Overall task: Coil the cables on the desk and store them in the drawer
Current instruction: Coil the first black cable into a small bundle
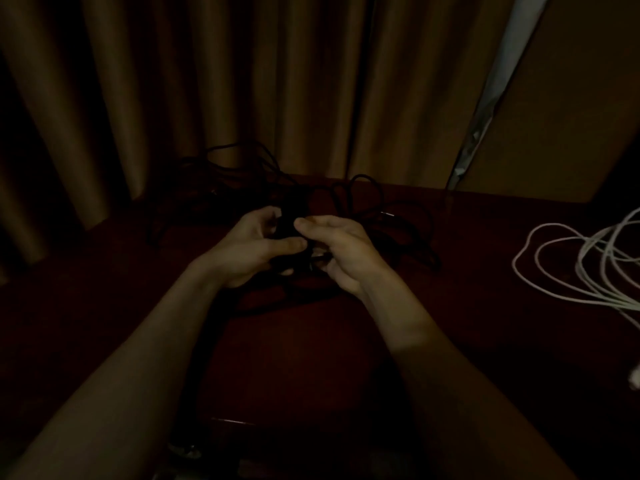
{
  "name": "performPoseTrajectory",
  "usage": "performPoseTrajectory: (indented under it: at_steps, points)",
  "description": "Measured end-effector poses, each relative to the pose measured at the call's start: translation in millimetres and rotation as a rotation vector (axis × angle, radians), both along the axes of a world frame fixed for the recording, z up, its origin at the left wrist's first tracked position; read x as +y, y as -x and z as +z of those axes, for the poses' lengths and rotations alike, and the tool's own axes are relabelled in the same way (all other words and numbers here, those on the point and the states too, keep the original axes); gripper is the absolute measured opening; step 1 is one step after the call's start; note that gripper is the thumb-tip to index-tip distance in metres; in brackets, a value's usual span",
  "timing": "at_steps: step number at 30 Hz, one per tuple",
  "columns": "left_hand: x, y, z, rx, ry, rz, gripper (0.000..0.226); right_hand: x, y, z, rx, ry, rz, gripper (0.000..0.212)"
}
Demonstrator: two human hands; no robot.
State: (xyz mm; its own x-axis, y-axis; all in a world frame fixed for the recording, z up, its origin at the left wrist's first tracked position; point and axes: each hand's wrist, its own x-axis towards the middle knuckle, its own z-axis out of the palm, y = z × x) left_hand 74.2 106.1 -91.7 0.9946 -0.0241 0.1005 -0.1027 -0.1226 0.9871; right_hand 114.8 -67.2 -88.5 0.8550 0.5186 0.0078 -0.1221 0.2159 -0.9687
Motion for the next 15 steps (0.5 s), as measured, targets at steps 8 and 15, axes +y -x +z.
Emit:
performPoseTrajectory:
  at_steps: [8,15]
  points:
    - [0.2,-3.9,-6.6,-0.172,-0.230,0.122,0.025,7.8,-3.3,-5.6,-0.031,0.131,-0.109,0.069]
    - [-8.8,-6.6,-9.8,-0.352,-0.527,0.305,0.032,13.0,2.7,-7.1,-0.062,0.159,-0.153,0.040]
